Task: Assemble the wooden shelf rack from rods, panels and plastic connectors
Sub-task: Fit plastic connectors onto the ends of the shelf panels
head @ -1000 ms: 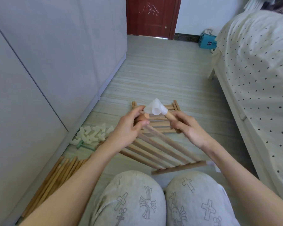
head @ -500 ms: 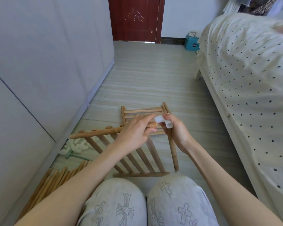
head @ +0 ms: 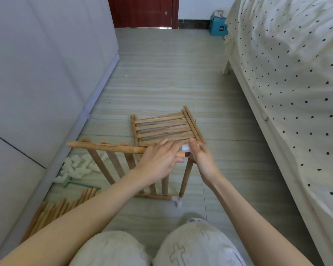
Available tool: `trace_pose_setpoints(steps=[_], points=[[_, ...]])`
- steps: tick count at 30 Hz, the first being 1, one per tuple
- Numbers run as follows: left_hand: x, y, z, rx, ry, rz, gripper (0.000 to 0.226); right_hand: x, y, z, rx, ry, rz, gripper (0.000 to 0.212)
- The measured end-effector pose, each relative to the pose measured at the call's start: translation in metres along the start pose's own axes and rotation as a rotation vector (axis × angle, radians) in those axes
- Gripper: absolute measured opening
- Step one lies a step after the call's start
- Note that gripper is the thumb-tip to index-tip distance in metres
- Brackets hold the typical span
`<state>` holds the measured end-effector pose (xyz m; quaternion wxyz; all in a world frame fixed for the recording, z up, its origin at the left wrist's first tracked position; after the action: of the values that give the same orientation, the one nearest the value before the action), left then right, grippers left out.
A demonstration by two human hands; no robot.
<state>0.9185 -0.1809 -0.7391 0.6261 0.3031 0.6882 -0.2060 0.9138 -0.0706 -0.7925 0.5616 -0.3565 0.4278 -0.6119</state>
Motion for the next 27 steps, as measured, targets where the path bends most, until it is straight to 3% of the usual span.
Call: trace_pose_setpoints(steps=[15, 21, 27], points=[[-0.001, -0.013, 0.003, -0.037, 0.045, -0.103, 0.033, 0.016, -0.002, 0.002, -0.047, 0.048, 0.026, 0.024], [-0.009, -0.023, 0.004, -0.046, 0.038, 0.174, 0.043, 0.017, -0.002, 0.008, -0.045, 0.094, 0.062, 0.029], [-0.016, -0.038, 0.018, 0.002, 0.002, -0.012, 0.048, 0.014, 0.000, 0.013, -0.018, 0.068, 0.063, 0.028]])
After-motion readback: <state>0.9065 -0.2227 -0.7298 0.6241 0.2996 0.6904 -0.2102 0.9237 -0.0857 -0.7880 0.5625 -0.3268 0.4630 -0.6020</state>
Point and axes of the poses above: each hand's wrist, its own z-axis away from the middle knuckle, its own x-axis out of the palm, y = z × x, the point moved 8 cm from there along -z, towards the middle knuckle, and after that the axes turned 8 degrees about x, right-handed, at the moved point
